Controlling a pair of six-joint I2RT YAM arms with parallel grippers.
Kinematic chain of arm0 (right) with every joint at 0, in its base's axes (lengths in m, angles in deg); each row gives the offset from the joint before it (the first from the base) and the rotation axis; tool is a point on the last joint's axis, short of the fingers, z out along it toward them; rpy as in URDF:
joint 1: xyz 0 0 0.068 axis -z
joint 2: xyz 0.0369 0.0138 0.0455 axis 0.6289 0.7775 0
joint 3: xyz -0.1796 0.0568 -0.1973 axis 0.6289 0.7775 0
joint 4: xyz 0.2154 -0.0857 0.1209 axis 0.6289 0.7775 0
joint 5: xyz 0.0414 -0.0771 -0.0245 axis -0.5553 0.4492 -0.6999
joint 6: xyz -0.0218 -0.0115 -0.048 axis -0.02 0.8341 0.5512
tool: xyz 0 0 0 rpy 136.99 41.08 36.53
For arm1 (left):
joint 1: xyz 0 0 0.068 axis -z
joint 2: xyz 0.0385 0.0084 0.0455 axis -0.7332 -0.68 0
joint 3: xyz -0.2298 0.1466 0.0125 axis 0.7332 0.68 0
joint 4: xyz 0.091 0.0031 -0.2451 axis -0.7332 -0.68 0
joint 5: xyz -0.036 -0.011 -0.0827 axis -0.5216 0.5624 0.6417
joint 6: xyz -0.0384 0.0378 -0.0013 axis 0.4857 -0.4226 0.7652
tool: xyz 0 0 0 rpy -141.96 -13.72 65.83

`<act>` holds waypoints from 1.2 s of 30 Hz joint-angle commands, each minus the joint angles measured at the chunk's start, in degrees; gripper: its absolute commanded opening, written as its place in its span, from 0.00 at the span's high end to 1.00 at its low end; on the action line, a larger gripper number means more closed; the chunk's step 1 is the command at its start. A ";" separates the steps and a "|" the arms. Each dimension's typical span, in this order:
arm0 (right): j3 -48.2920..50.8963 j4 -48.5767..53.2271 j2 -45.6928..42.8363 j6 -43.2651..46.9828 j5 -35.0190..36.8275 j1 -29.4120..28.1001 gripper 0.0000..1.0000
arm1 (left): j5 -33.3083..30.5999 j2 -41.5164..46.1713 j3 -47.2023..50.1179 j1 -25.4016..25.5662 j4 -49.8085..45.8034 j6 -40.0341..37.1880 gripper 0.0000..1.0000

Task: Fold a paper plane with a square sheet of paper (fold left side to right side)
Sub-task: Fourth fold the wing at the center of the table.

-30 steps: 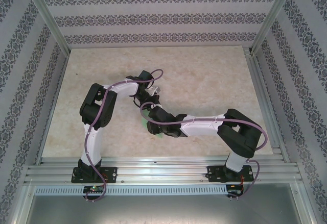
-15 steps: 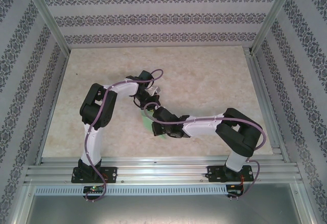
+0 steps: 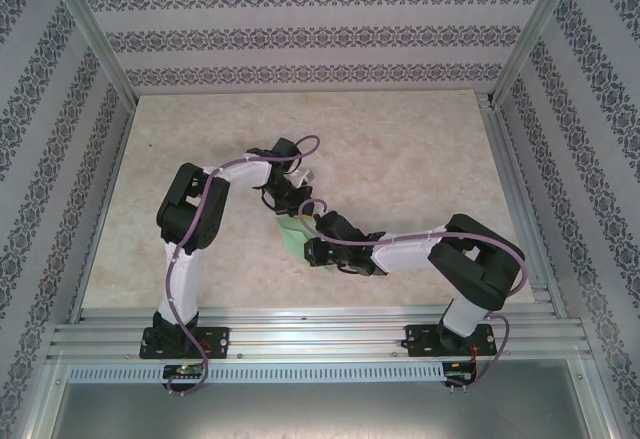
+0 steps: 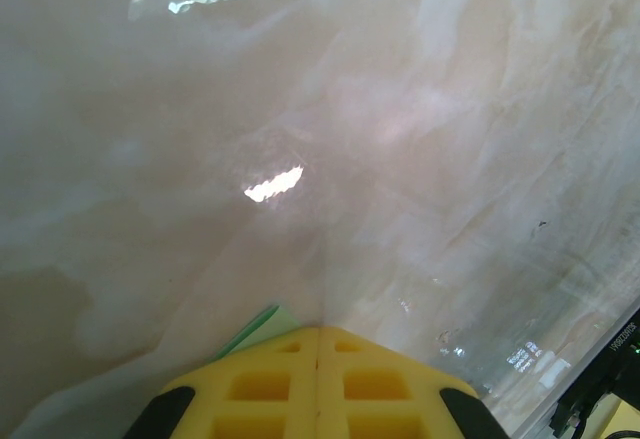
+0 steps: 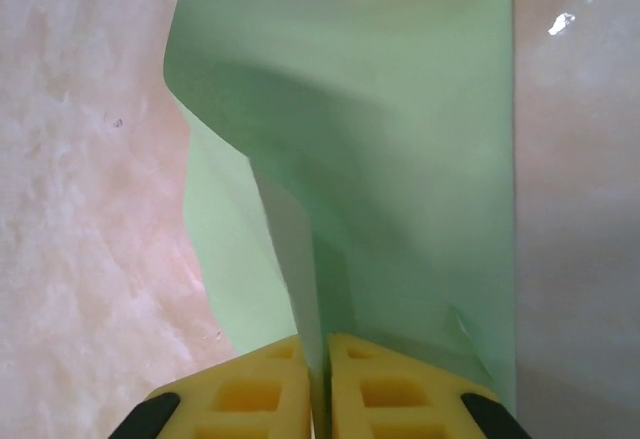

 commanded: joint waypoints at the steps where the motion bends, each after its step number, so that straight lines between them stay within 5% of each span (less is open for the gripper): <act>1: 0.74 -1.54 -2.34 -0.30 -1.30 0.73 0.86 | -6.91 -4.42 0.91 0.95 -2.30 -2.12 0.96; 10: 1.95 -4.45 -1.57 -2.02 -2.83 1.40 0.96 | -4.59 2.84 0.58 -0.67 -2.81 -2.65 0.93; 21: 4.90 -9.15 -2.24 -5.69 -1.70 1.31 0.97 | -6.61 25.37 7.30 -9.00 -1.69 0.10 0.62; 29: 8.29 -13.40 -3.37 -9.67 1.22 1.34 0.97 | -1.11 38.63 36.17 -7.04 24.56 18.58 0.88; 36: 10.51 -16.63 -4.02 -11.94 2.54 1.40 0.97 | -1.62 38.20 43.16 -2.38 35.39 26.10 0.93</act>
